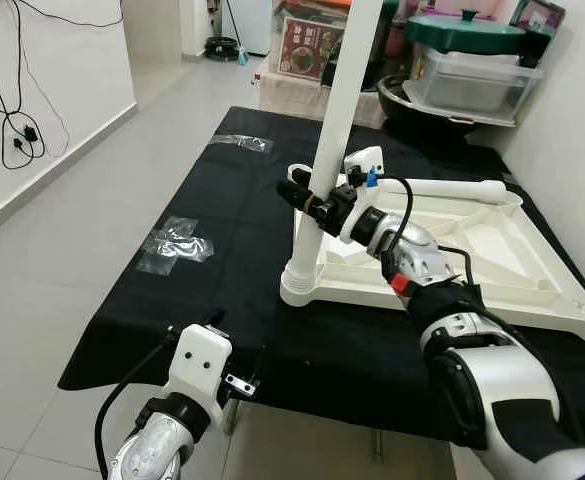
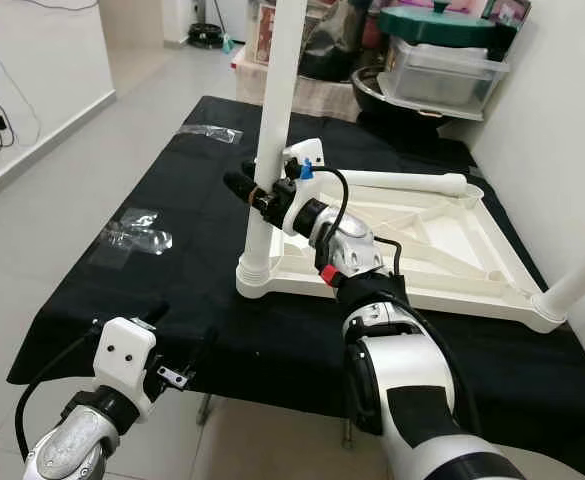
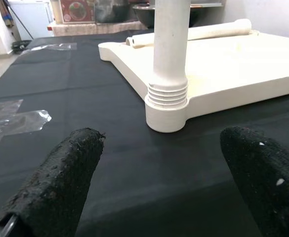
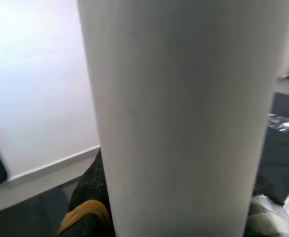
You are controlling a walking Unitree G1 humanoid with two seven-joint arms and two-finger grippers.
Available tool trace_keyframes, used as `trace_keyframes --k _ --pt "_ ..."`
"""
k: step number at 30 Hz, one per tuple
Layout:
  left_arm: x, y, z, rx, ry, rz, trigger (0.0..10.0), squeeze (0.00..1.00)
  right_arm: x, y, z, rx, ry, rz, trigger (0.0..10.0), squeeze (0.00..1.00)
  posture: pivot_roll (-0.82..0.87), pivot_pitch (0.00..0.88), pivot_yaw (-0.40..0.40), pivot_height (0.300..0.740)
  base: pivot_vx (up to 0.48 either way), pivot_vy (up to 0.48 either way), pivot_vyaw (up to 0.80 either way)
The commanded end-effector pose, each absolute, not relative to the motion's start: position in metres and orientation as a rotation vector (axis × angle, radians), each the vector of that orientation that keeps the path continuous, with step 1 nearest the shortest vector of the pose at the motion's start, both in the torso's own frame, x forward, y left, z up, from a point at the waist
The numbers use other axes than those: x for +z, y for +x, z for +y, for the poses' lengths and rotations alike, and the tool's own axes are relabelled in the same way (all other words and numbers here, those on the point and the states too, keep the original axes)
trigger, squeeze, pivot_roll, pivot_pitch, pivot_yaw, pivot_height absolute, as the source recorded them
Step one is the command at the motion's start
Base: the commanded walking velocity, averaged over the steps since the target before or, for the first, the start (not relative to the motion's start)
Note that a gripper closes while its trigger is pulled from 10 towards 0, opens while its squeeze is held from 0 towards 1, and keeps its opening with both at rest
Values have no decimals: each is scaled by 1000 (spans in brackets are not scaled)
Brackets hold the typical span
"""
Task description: Building children table
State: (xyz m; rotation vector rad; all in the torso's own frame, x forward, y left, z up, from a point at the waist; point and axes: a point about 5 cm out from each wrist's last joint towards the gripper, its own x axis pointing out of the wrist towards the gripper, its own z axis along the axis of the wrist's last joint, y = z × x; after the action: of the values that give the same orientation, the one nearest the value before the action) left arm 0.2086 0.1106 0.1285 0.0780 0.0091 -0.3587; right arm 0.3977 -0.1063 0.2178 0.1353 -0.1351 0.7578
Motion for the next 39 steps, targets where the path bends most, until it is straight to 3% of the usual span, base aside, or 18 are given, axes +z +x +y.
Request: trace_keyframes --k 1,3,4,5,7,12,17,18,21,22,24,25,28,29,32,36,37,39 --pt "126 210 109 -359 69 20 10000 0 200 396 -111 564 190 -103 0 0 139 4 -131 740 0 0 0" --pt "126 212 111 -352 67 17 10000 0 185 388 -125 166 180 -71 0 0 124 4 -122 740 0 0 0" --pt "126 212 111 -352 67 17 10000 0 185 388 -125 166 180 -71 0 0 124 4 -122 740 0 0 0" --pt "127 213 111 -349 67 16 10000 0 179 379 -132 -19 182 -45 0 0 124 3 -122 740 0 0 0" --pt "127 213 111 -349 67 16 10000 0 179 379 -132 -19 182 -45 0 0 124 3 -122 740 0 0 0" --pt "126 211 110 -349 64 23 10000 0 168 346 -120 -383 265 43 0 0 138 8 -121 740 0 0 0" --pt "125 211 111 -347 63 31 10000 0 171 343 -102 -388 276 63 0 0 136 4 -117 740 0 0 0" --pt "124 212 110 -344 61 31 10000 0 175 346 -93 -288 303 36 10000 0 134 2 -118 740 0 0 0" --pt "124 213 109 -347 66 31 10000 0 182 346 -84 -198 291 -1 10000 0 134 0 -116 740 0 0 0" --pt "124 212 109 -350 68 31 10000 0 184 343 -83 -188 288 -6 10000 98 133 0 -115 740 0 0 0" --pt "124 212 109 -351 70 31 10000 0 186 341 -83 -193 284 -7 10000 98 133 0 -115 740 0 0 0" --pt "123 211 109 -355 65 37 10000 0 186 341 -83 -174 289 -25 10000 1000 131 0 -116 740 0 0 0" --pt "122 210 109 -353 50 47 10000 0 189 339 -86 -158 275 -51 10000 1000 131 0 -114 740 0 0 0" --pt "122 210 108 -355 38 48 10000 0 189 339 -89 -139 267 -70 10000 0 129 0 -122 740 0 0 0" --pt "121 211 107 -359 35 49 10000 0 190 340 -95 -116 234 -106 10000 0 129 0 -122 740 0 0 0" --pt "119 210 102 -392 45 48 10000 0 198 352 -109 150 296 -173 10000 0 127 0 -121 740 0 0 0" --pt "119 210 102 -392 45 48 10000 0 198 352 -109 150 296 -173 10000 0 127 0 -121 740 0 0 0" --pt "119 211 101 -397 45 49 10000 0 203 356 -114 327 248 -213 10000 0 124 0 -119 740 0 0 0"
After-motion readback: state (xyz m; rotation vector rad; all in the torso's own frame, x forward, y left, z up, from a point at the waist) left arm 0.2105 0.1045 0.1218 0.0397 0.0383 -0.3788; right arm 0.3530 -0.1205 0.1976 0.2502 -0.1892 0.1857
